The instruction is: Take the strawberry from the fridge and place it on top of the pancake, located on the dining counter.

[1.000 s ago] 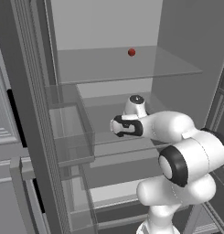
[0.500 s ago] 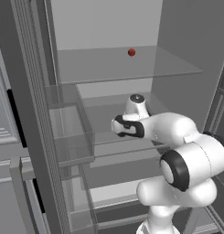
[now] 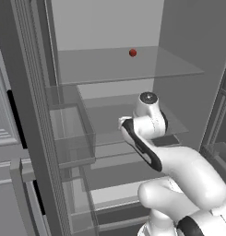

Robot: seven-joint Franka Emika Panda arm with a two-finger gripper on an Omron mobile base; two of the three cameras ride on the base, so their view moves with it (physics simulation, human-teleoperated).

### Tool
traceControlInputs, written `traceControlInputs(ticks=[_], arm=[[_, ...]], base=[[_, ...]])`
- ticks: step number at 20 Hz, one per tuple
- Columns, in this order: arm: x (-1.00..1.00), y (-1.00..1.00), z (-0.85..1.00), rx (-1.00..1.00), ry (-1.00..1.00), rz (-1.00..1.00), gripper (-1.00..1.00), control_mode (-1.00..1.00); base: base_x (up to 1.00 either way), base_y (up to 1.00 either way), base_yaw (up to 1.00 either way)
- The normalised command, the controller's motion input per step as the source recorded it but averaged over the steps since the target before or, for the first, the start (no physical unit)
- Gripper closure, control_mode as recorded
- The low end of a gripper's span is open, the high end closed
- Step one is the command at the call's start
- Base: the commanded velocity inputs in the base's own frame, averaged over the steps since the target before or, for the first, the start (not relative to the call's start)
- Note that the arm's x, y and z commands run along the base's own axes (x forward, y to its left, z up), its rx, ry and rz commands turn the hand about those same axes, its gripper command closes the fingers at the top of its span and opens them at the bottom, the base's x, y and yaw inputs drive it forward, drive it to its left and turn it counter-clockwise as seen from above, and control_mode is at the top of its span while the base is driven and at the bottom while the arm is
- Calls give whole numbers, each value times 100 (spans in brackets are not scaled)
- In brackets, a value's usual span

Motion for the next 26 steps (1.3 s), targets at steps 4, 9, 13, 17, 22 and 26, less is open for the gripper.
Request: traceControlInputs(ticks=[4,9,13,17,22,26], arm=[[-73,-23,100,0,1,-1,100,-100],[-70,-21,98,0,14,3,100,-100],[-98,-3,17,0,14,5,100,-100],[-98,0,0,0,6,5,100,-100],[-17,0,-1,0,0,0,100,-100],[0,0,0,0,0,0,100,-100]], base=[[0,0,0],[0,0,0],[0,0,0],[0,0,0],[0,0,0],[0,0,0]])
